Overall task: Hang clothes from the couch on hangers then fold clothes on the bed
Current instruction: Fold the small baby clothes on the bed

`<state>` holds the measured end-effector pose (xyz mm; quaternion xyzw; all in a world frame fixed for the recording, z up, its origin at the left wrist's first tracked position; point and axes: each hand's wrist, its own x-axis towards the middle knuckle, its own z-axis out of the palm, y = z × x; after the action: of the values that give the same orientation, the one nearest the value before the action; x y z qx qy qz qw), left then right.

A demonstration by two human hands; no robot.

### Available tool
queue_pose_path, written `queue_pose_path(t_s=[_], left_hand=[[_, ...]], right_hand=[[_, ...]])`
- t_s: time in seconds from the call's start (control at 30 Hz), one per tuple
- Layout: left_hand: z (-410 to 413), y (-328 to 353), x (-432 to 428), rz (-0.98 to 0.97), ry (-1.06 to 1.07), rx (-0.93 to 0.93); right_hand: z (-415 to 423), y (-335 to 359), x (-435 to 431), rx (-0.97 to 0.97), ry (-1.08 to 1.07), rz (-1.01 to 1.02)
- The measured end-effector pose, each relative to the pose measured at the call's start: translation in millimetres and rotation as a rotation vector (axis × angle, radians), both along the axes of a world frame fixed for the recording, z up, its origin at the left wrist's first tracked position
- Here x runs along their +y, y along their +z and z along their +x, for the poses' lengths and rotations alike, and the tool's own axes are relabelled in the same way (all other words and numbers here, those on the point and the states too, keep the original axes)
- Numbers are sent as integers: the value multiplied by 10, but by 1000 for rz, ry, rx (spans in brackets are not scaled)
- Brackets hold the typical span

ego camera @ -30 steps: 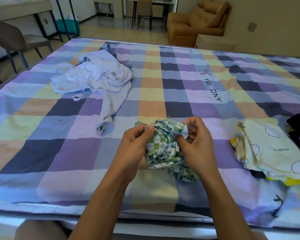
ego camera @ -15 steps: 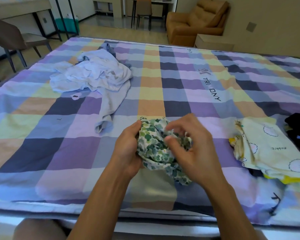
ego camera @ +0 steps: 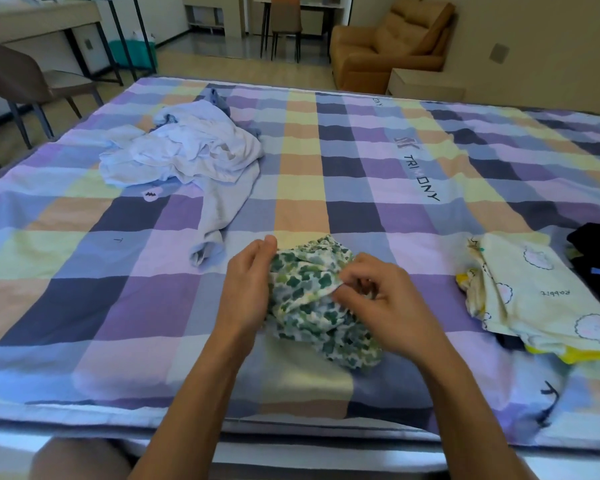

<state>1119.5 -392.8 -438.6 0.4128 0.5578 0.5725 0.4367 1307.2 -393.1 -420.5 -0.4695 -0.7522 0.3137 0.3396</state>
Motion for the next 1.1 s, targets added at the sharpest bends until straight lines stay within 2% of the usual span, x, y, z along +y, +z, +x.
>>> queue_pose_path(t_s=[0.07, 0.13, 0.2, 0.23, 0.3, 0.33, 0.4, 0.5, 0.6, 0.67, 0.77, 0.87, 0.93, 1.1], left_hand=[[-97, -52, 51, 91, 92, 369], [-125, -55, 84, 81, 169, 644], [-79, 39, 45, 171, 275, 822], [-35, 113, -5, 285, 292, 829], [84, 268, -144, 457, 180, 727], [141, 322, -213, 459, 67, 675], [199, 343, -271, 349, -119, 649], [143, 255, -224, 220, -234, 614], [111, 247, -208, 157, -245, 424], [123, 270, -206, 128, -190, 315], [137, 301, -203, 78, -186, 180], [172, 319, -185, 12, -183, 49], [159, 339, -167, -43, -157, -115], [-64, 349, -73, -96, -115, -740]], right_hand=[[90, 52, 32, 173, 30, -73], [116, 63, 46, 304, 63, -135], [67, 64, 30, 366, 67, -174], [32, 66, 22, 376, 56, -180], [-27, 67, 6, 380, 27, -168], [-48, 66, -6, 385, 22, -151], [-74, 75, -16, 411, 10, -105], [-72, 55, -7, 464, -89, -17], [-12, 1, 27, 510, -176, 102], [40, -1, 10, 487, -149, 146], [26, 29, -68, 326, -24, 141], [-15, -37, -65, 180, -30, 235], [11, -103, -55, 194, -75, 298], [163, -276, -30, 189, -158, 344]])
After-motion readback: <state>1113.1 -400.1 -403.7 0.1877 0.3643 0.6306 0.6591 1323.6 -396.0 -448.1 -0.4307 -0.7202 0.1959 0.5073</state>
